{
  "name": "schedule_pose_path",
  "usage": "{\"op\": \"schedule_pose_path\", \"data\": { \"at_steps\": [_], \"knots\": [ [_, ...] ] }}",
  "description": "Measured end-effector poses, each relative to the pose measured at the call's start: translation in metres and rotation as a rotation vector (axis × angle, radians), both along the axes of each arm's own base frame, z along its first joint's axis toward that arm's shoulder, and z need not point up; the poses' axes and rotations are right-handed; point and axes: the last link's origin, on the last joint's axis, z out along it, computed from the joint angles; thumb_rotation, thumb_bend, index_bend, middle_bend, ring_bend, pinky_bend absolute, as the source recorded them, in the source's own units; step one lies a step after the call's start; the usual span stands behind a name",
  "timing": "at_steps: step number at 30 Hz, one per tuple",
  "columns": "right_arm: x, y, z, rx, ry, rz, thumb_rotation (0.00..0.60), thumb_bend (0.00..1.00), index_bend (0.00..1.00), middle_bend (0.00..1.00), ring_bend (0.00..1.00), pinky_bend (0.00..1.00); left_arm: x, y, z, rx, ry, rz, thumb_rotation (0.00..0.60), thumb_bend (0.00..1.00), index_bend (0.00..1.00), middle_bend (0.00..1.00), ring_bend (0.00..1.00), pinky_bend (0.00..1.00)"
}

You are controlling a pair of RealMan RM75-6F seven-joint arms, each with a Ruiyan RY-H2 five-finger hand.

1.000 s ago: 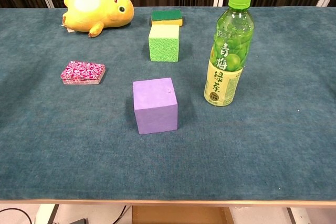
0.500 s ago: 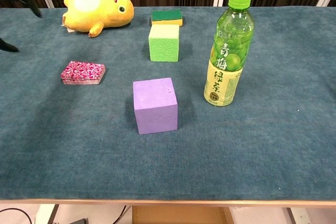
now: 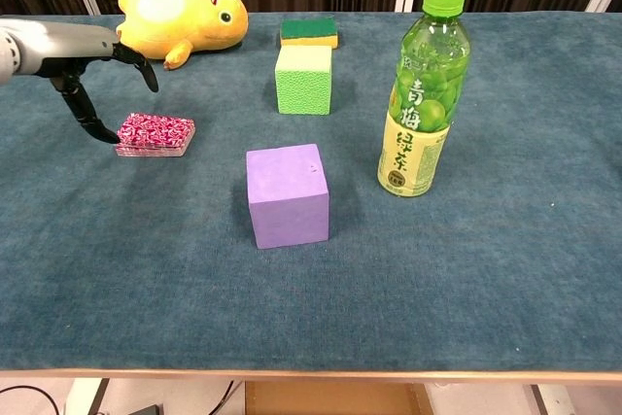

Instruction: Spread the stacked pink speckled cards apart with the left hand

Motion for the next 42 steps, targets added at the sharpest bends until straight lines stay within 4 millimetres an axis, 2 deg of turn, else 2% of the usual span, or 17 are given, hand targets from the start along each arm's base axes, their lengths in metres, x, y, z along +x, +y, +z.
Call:
{"op": "schedule_pose_path", "data": {
  "at_steps": [8,19,23,42],
  "knots": [
    [0.0,0.0,0.0,0.001,-0.002,0.0,0.6,0.18,0.0,0.0,0.06,0.21,0.007,0.013,-0.014,-0.018,0.013,0.032,0.6,0.17,0.33,0.17,0.01,0.0],
    [0.0,0.001,0.002,-0.003,-0.004,0.001,0.6,0.18,0.0,0.0,0.06,0.21,0.01,0.017,-0.028,-0.059,0.049,0.054,0.6,0.18,0.35,0.17,0.01,0.0],
    [-0.001,0.001,0.003,-0.005,-0.005,-0.001,0.6,0.18,0.0,0.0,0.06,0.21,0.01,0.019,-0.03,-0.055,0.047,0.06,0.6,0.21,0.36,0.17,0.01,0.0],
    [-0.001,0.001,0.003,-0.005,-0.007,-0.002,0.6,0.18,0.0,0.0,0.06,0.21,0.01,0.021,-0.032,-0.053,0.057,0.077,0.6,0.21,0.41,0.18,0.01,0.0]
  ]
}}
